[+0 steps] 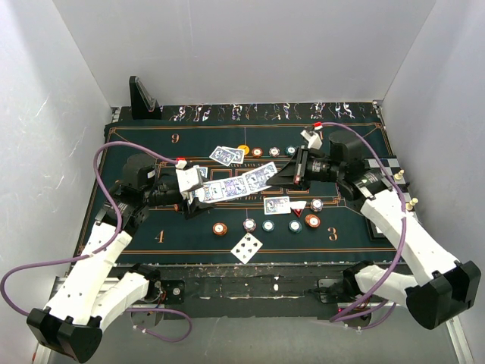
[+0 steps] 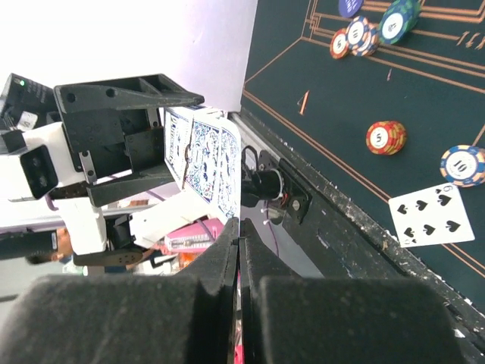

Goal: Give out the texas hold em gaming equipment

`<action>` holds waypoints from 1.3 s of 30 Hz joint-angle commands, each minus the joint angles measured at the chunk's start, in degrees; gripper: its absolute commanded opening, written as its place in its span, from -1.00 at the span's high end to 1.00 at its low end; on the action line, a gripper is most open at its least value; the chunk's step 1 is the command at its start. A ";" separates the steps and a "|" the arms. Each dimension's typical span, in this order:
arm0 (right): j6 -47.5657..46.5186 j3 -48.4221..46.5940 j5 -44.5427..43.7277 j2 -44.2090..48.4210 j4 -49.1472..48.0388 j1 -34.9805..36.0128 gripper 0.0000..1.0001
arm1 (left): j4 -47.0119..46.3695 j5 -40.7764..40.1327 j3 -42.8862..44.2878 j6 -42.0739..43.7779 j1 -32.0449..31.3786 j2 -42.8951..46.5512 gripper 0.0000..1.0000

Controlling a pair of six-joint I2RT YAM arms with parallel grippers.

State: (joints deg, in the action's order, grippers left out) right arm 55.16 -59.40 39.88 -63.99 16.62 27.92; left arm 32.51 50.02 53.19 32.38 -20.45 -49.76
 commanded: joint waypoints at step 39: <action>-9.10 13.96 -20.01 -22.16 -5.30 -9.47 0.17 | -0.34 0.96 1.48 0.40 0.14 1.16 1.00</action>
State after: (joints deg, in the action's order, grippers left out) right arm 47.83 -43.38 23.42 -90.56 6.76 18.09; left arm 32.58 50.00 53.19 32.49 -20.45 -49.65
